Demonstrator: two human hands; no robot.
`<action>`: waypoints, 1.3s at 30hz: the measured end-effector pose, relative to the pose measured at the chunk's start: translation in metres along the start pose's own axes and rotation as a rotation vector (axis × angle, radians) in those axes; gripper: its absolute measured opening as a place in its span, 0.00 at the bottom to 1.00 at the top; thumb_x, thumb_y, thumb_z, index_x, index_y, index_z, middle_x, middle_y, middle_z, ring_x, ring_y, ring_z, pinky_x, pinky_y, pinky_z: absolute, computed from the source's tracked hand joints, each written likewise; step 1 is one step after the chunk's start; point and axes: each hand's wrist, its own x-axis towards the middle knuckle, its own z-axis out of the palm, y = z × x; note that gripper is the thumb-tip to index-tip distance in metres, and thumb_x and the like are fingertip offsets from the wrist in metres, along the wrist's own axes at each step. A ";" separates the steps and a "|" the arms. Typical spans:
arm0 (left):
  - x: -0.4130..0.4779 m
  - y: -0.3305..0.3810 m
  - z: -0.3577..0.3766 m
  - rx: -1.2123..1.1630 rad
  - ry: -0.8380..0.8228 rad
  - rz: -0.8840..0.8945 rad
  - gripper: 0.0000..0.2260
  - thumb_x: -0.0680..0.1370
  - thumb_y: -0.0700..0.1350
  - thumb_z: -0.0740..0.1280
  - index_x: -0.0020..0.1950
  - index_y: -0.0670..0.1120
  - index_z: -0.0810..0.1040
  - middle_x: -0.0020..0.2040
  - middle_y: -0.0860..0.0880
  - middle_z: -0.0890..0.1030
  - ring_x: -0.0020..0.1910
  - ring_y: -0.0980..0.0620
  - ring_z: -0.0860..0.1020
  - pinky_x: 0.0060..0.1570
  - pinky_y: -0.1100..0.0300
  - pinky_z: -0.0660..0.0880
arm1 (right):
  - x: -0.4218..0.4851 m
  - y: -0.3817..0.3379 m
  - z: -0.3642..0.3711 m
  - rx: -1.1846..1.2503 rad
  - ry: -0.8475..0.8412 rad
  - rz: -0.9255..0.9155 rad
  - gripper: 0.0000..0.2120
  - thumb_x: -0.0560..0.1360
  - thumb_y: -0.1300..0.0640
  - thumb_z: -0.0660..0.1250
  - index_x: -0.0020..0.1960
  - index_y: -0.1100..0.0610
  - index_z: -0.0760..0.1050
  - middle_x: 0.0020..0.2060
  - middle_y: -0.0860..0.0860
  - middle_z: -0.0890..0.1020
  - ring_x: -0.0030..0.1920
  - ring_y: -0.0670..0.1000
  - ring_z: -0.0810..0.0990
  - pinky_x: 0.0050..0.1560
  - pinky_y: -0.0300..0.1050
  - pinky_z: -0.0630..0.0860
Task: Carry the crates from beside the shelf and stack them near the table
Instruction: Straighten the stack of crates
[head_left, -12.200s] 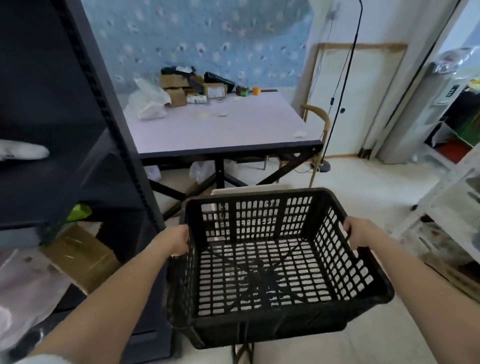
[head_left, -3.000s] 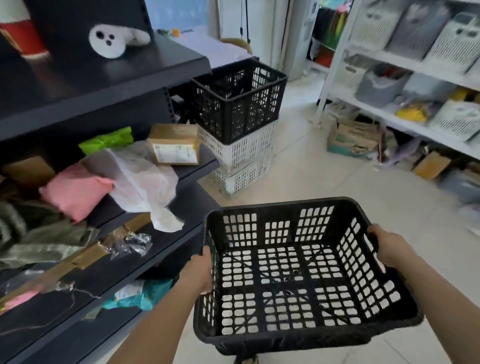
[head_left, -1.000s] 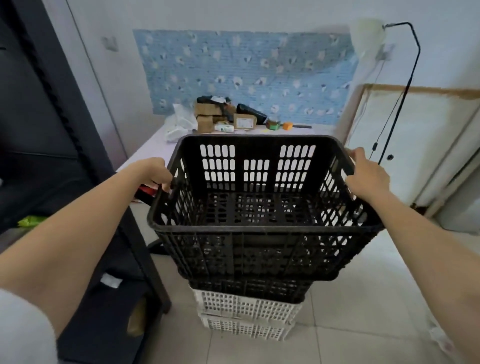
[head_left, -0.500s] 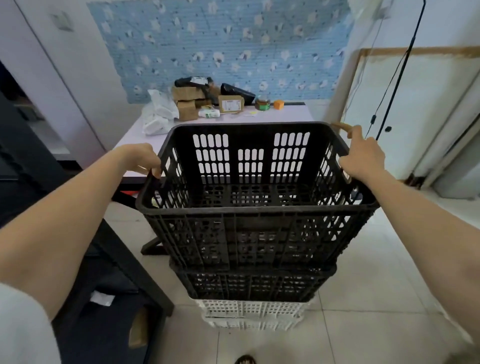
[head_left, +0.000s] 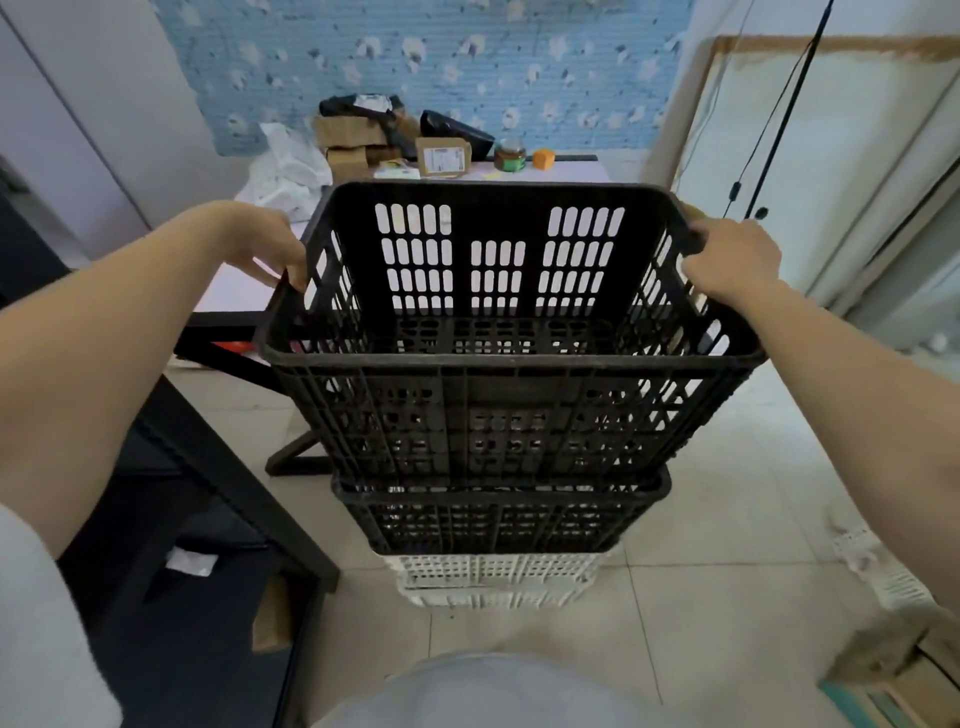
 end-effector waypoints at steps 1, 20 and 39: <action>0.000 0.000 0.000 0.006 -0.006 0.003 0.05 0.72 0.28 0.67 0.41 0.36 0.77 0.39 0.44 0.80 0.40 0.52 0.77 0.36 0.62 0.78 | 0.000 0.000 0.000 0.008 0.001 0.001 0.27 0.68 0.60 0.61 0.66 0.50 0.74 0.58 0.63 0.79 0.62 0.64 0.74 0.57 0.53 0.74; -0.009 -0.001 0.003 0.045 -0.014 0.012 0.06 0.72 0.27 0.68 0.41 0.37 0.75 0.39 0.43 0.80 0.39 0.51 0.77 0.26 0.67 0.78 | -0.012 0.001 0.000 0.036 -0.021 0.055 0.30 0.67 0.60 0.60 0.69 0.47 0.72 0.60 0.61 0.77 0.64 0.62 0.72 0.59 0.52 0.73; -0.026 -0.001 0.011 0.070 0.034 0.010 0.05 0.72 0.28 0.68 0.41 0.36 0.76 0.41 0.43 0.79 0.46 0.48 0.77 0.23 0.67 0.78 | -0.013 0.010 0.005 0.052 -0.017 0.000 0.30 0.65 0.59 0.58 0.68 0.50 0.72 0.61 0.61 0.77 0.67 0.64 0.68 0.61 0.55 0.72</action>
